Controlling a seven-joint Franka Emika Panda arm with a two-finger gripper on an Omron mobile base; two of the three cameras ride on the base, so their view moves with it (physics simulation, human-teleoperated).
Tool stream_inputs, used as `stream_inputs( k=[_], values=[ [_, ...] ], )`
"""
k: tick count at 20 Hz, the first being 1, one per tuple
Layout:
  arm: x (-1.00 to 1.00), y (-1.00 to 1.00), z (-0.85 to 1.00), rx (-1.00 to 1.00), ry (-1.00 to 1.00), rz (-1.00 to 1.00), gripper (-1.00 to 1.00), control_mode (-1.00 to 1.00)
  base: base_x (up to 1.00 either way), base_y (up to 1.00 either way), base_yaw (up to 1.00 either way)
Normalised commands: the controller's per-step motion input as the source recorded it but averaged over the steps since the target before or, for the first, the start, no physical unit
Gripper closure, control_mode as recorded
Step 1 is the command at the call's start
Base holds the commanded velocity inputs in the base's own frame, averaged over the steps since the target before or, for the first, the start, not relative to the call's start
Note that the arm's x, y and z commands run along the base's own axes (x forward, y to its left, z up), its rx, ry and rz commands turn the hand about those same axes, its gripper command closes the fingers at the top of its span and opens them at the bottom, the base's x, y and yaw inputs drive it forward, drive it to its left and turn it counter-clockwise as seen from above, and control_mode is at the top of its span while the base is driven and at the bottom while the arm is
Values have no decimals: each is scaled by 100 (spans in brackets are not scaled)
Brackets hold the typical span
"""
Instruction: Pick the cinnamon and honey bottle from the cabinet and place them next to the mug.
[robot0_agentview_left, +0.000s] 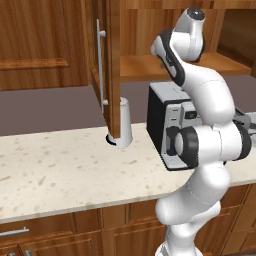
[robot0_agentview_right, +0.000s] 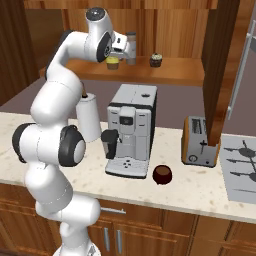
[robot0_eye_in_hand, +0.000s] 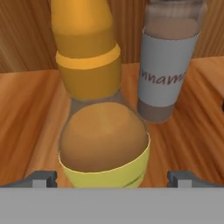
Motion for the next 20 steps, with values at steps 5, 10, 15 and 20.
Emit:
stream_inputs(
  k=[5, 10, 15, 20],
  values=[
    [24, 0, 0, 0, 0, 0, -100, -100, 0, 0, 0],
    [0, 0, 0, 0, 0, 0, 100, -100, 0, 0, 0],
    [0, 0, 0, 0, 0, 0, 100, -100, 0, 0, 0],
    [-32, 0, 0, 0, -1, 0, 100, -100, 0, 0, 0]
  ],
)
